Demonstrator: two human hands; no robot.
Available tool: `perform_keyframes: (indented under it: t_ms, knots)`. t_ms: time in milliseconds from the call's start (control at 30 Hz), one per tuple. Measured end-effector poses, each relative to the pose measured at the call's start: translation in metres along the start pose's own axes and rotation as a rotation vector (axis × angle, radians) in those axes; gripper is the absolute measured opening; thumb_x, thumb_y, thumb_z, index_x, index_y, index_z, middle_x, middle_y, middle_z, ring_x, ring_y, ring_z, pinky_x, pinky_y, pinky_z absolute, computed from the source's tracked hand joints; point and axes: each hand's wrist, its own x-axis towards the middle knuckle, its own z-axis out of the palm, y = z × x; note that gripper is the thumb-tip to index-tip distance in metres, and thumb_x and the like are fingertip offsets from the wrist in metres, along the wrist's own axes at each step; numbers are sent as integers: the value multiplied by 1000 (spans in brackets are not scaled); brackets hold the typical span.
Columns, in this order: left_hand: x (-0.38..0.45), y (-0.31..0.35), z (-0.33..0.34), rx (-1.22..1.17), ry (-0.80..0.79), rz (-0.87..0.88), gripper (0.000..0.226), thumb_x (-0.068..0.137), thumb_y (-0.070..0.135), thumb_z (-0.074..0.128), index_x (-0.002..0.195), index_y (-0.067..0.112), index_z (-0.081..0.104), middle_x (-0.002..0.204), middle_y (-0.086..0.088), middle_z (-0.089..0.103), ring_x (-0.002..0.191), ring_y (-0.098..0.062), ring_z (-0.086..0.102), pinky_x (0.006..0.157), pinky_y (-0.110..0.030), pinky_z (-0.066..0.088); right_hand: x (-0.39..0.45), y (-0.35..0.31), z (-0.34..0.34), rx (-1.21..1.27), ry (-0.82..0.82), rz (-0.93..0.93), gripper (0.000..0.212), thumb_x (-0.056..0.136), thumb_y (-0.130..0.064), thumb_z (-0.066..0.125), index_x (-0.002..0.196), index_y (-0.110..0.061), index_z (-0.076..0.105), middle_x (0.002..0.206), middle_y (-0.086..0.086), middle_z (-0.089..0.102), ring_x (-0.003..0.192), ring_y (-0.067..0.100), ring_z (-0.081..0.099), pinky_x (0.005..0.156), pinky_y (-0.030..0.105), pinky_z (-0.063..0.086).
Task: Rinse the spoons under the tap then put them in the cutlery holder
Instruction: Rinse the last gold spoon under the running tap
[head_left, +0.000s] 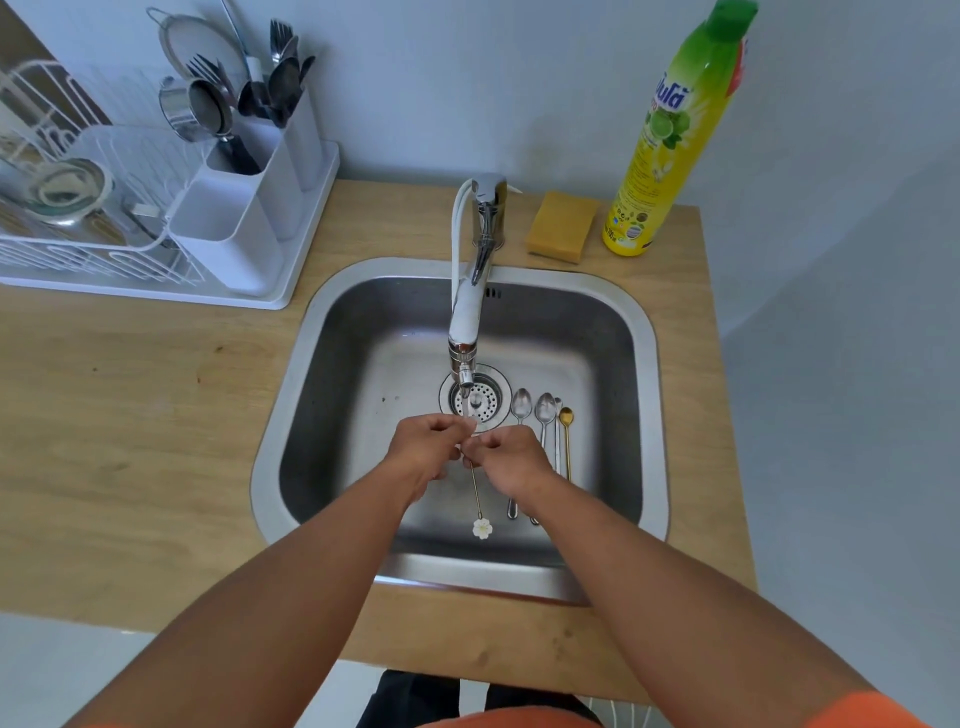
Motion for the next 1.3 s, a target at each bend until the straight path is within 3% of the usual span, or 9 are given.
perform_keyframes:
  t_ms: [67, 233, 400, 633, 767, 833, 1033, 1200, 1300]
  knots:
    - [0, -1, 4, -5, 33, 24, 11, 94, 33, 76, 92, 23, 80, 76, 7, 78, 67, -9, 69, 58, -28, 49, 1, -1, -2, 10, 14, -12, 25, 94, -31, 73, 74, -17, 79, 82, -2, 80, 90, 19, 75, 87, 36, 57]
    - [0, -7, 4, -20, 44, 81, 16, 102, 24, 65, 92, 23, 79, 71, 7, 73, 72, -11, 63, 62, -27, 51, 1, -5, -5, -10, 42, -57, 24, 94, -28, 72, 76, -14, 79, 79, 0, 79, 82, 18, 74, 81, 37, 59]
    - [1, -7, 3, -105, 75, 46, 2, 94, 25, 77, 92, 25, 78, 70, 11, 75, 76, -12, 66, 63, -27, 51, -4, -6, -2, 11, 34, -77, 23, 96, -29, 70, 80, -17, 80, 82, -3, 79, 91, 22, 75, 85, 38, 58]
    - [1, -5, 7, -153, 113, 56, 14, 87, 35, 84, 89, 22, 80, 80, 3, 81, 70, -5, 72, 65, -24, 51, -8, -7, 2, 61, 20, -91, 23, 97, -31, 70, 82, -19, 80, 84, -4, 80, 90, 16, 75, 84, 34, 57]
    - [4, -7, 4, -123, 98, 89, 7, 97, 28, 74, 93, 25, 78, 80, 8, 81, 74, 0, 74, 73, -24, 54, -7, -8, 0, 46, 43, -101, 23, 96, -30, 71, 77, -19, 79, 82, -8, 78, 86, 10, 73, 69, 23, 49]
    - [6, -9, 2, -104, 76, 97, 7, 99, 23, 70, 99, 24, 77, 83, 11, 80, 73, 3, 74, 76, -24, 55, -6, -9, -1, 53, 45, -103, 25, 96, -28, 71, 75, -18, 79, 85, -7, 78, 88, 10, 72, 70, 24, 49]
    - [5, -13, -1, -171, 32, 18, 12, 97, 17, 72, 101, 28, 77, 85, 11, 81, 85, -9, 72, 71, -29, 50, -3, -8, -3, 33, 34, -114, 28, 97, -29, 71, 72, -17, 78, 83, -6, 79, 93, 11, 73, 90, 33, 56]
    - [4, -12, -3, -177, 55, -5, 6, 89, 27, 82, 95, 25, 82, 71, 14, 77, 81, -11, 66, 64, -27, 53, -1, -6, -7, 5, 3, -135, 27, 97, -32, 71, 74, -19, 79, 79, -7, 79, 88, 19, 75, 81, 34, 56]
    - [0, -5, -1, -148, 91, 7, 16, 83, 34, 87, 90, 22, 81, 67, 13, 75, 76, -12, 64, 62, -28, 53, 0, -6, -8, -46, -18, -175, 25, 96, -30, 72, 74, -21, 79, 76, -8, 78, 79, 10, 73, 77, 28, 55]
